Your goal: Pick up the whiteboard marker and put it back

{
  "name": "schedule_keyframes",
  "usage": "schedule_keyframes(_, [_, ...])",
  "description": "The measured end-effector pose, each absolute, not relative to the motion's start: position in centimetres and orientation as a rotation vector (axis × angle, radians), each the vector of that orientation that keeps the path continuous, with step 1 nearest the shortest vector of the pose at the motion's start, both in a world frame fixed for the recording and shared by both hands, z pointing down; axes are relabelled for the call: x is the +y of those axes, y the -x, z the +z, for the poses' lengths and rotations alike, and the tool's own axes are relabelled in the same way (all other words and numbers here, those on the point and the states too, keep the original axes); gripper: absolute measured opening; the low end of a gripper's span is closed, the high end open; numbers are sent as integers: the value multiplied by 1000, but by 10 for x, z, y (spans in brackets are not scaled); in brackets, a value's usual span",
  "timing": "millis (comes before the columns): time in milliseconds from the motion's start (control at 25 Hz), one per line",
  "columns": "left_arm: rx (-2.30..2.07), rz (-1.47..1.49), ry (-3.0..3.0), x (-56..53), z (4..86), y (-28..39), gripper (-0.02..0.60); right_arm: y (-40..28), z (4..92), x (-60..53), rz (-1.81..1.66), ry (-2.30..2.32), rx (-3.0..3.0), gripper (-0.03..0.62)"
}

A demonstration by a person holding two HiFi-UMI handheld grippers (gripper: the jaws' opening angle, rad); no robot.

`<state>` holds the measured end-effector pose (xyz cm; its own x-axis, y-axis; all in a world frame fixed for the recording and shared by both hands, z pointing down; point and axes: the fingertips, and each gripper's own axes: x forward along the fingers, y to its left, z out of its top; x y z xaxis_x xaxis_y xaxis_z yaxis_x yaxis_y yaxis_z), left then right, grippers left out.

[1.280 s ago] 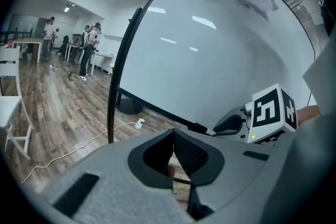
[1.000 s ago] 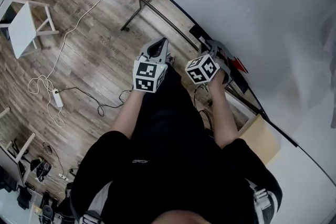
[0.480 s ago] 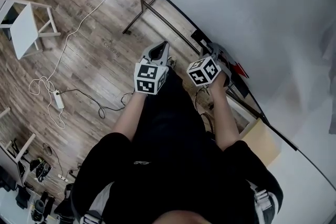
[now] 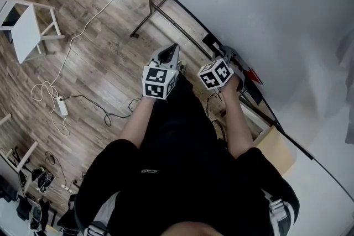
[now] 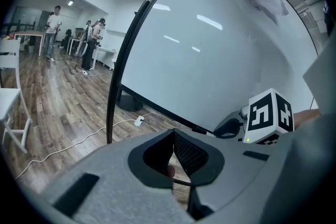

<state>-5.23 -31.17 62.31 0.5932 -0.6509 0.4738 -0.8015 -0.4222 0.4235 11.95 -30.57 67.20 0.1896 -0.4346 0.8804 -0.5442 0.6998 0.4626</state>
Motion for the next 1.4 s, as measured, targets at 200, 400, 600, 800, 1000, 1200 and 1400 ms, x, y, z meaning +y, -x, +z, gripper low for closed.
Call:
schedule_keyframes(200, [-1145, 308, -2200, -316, 620, 56, 6, -120, 671, -309, 86, -896, -1425, 74])
schedule_keyframes(400, [-1138, 296, -2202, -317, 618, 60, 6, -118, 666, -311, 77, -933, -1428, 97])
schedule_keyframes(600, [-1124, 281, -2223, -316, 610, 63, 6, -112, 650, -310, 46, -1000, -1442, 167])
schedule_keyframes(800, [-1083, 268, -2266, -308, 599, 62, 6, -104, 625, -300, 16, -1127, -1493, 167])
schedule_keyframes(1000, [-1021, 250, -2321, -290, 587, 61, 6, -97, 594, -280, 88, -1348, -1582, 149])
schedule_keyframes(1200, [-941, 234, -2414, -268, 571, 49, 6, -96, 563, -247, 193, -1606, -1680, 89])
schedule_keyframes(1400, [-836, 211, -2470, -232, 562, 22, 6, -108, 555, -186, 333, -1819, -1701, 12])
